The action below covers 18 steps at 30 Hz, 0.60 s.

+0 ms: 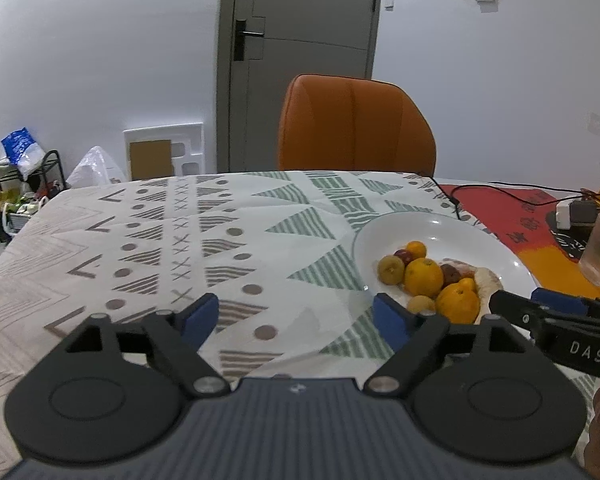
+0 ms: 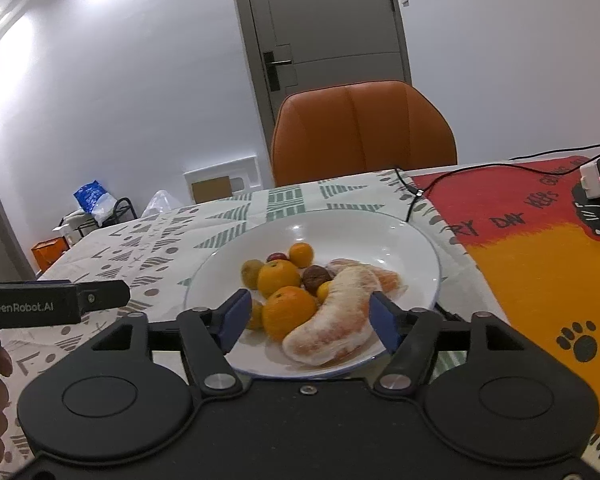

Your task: Organize fruits

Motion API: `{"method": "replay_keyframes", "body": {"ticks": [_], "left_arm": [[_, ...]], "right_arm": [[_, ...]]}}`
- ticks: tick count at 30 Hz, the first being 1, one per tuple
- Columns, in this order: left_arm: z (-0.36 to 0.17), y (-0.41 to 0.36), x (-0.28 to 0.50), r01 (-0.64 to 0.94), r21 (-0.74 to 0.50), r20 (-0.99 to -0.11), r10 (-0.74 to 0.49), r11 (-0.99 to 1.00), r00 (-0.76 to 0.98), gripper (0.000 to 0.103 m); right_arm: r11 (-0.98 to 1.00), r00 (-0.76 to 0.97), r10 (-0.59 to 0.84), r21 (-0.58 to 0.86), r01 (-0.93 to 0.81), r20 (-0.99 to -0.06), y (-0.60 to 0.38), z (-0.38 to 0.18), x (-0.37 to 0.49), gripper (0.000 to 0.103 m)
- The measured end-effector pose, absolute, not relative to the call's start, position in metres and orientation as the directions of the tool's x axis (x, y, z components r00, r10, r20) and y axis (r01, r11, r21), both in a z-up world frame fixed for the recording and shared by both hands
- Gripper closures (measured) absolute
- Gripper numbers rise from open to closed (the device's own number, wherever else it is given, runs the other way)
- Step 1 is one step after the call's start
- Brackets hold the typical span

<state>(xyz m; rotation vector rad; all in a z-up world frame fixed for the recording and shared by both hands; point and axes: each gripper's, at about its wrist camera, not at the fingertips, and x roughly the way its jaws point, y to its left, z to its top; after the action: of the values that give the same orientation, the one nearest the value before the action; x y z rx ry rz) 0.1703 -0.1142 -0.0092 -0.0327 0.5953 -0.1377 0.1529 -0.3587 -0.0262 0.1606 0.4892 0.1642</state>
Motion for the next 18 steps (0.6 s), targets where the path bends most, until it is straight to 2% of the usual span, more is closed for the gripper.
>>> {"method": "replay_keyframes", "body": {"ticks": [11,18], "left_arm": [[-0.005,-0.083,0.153,0.049,-0.047,-0.581,-0.067,0.998,0.811,0.01],[-0.004,-0.061,0.141,0.014,-0.062,-0.599,-0.048,0.998,0.8,0.008]], "right_arm": [[0.969,0.862,0.23,0.19,-0.159,-0.451,-0.337,-0.018,0.142,0.021],[0.968,0.85,0.246,0.171,-0.186,-0.466,-0.322,-0.011,0.133,0.007]]}}
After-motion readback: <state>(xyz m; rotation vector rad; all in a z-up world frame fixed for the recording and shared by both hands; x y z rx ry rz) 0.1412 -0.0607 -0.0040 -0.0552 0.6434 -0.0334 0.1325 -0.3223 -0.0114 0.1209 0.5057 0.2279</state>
